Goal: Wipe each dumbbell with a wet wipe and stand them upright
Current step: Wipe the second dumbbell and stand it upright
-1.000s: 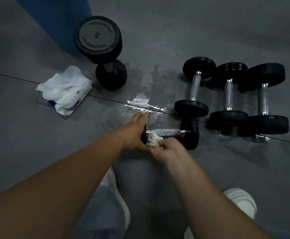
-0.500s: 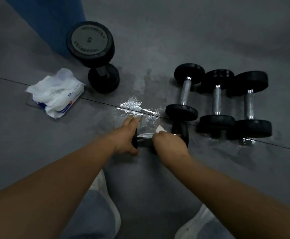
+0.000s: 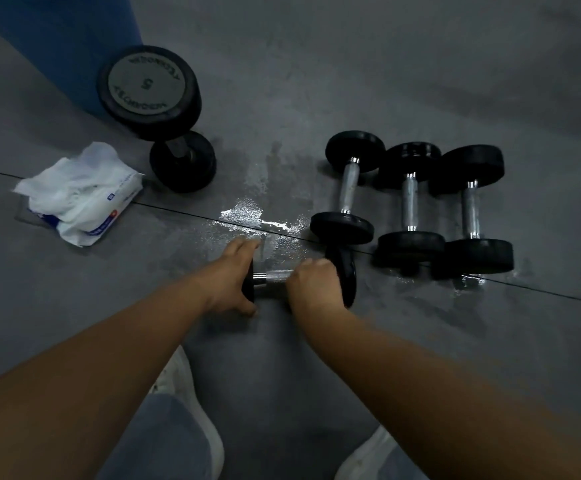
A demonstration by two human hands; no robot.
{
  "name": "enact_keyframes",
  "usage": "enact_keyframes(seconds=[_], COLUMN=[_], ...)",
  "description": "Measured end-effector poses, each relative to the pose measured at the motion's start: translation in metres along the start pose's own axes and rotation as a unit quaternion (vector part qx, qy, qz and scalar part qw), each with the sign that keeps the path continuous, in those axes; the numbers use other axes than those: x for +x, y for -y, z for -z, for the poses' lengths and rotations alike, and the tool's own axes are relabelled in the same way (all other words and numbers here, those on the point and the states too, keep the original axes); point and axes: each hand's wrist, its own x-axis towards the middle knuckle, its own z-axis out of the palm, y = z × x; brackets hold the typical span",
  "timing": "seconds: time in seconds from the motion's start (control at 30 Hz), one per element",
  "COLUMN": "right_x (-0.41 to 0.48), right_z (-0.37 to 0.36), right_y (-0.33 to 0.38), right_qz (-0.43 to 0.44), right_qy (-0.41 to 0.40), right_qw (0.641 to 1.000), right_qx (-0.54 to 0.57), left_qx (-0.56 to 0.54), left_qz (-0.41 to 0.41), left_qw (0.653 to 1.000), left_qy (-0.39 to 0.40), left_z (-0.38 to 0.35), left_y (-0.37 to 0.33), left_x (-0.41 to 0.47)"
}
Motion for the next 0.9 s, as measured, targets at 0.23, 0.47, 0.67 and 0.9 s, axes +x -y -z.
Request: enact_keyframes(seconds=[0.23, 0.47, 0.67, 0.9], right_x=[-0.007, -0.01, -0.022, -0.018], right_z=[0.013, -0.01, 0.005, 0.01], right_y=[0.003, 0.006, 0.008, 0.01], right_qz=[0.022, -0.065, 0.019, 0.078], right_qy=[-0.068, 0.008, 0.041, 0.091], right_qw=[0.987, 0.998, 0.997, 0.991], right_qx=[0.143, 0.011, -0.065, -0.063], left_qx=[-0.013, -0.018, -0.013, -0.017], left_qz=[0.001, -0.003, -0.002, 0.001], left_qw=[1.0, 1.0, 1.0, 1.0], left_qy=[-0.001, 0.005, -0.002, 0.006], left_z=[0.003, 0.006, 0.004, 0.004], left_y=[-0.001, -0.003, -0.002, -0.001], left_x=[0.001, 0.0, 0.001, 0.001])
